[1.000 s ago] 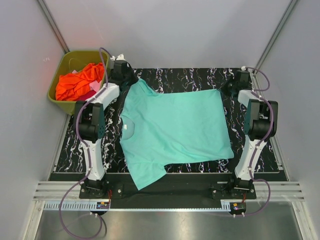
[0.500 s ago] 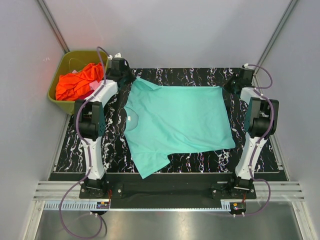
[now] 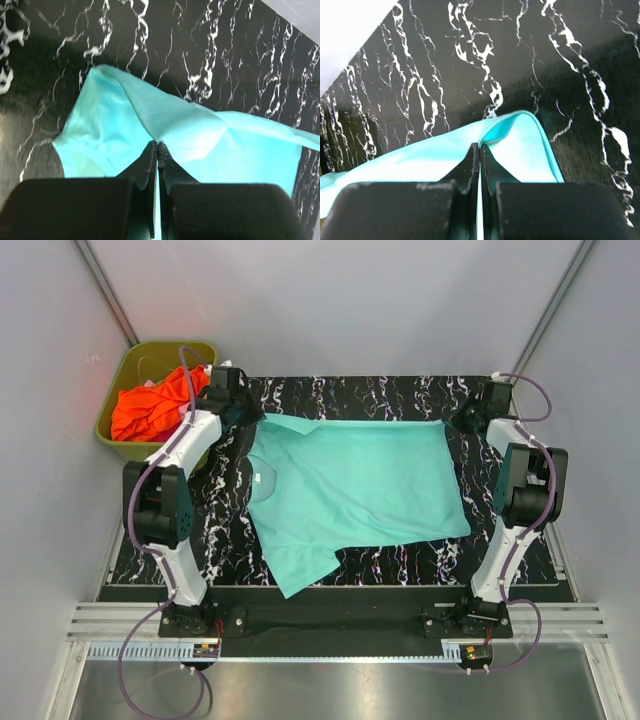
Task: Fold and stack the t-shirts
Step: Fold the tshirt
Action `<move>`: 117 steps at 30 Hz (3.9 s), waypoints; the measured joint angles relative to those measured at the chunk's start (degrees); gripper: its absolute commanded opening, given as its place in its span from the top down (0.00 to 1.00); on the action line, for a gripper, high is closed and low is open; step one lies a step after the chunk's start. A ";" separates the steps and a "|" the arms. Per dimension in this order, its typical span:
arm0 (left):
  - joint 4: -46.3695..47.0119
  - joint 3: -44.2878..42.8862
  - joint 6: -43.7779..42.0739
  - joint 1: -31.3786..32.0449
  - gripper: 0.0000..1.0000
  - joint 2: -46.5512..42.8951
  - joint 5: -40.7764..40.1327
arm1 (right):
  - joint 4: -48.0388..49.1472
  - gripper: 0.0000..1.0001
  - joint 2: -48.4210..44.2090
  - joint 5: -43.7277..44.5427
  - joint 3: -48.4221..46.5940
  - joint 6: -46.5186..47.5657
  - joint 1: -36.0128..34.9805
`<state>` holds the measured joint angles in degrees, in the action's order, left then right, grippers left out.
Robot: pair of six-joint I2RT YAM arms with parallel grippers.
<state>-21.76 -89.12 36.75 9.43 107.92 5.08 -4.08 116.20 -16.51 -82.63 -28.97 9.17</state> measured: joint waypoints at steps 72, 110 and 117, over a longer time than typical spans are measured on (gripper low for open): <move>-2.16 34.45 5.35 8.02 1.00 -19.69 2.23 | -10.29 0.53 -24.20 6.58 16.22 -8.04 -13.03; 3.74 40.13 10.86 8.35 1.00 -19.19 2.69 | 1.60 0.66 -3.76 15.63 14.21 -32.00 -48.70; 3.80 39.34 10.84 7.08 1.00 -18.80 2.89 | 1.81 0.66 -1.46 16.26 12.13 -33.18 -50.34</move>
<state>-17.96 -49.78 47.59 16.51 89.12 7.97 -2.26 114.74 -0.25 -70.50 -62.15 -41.17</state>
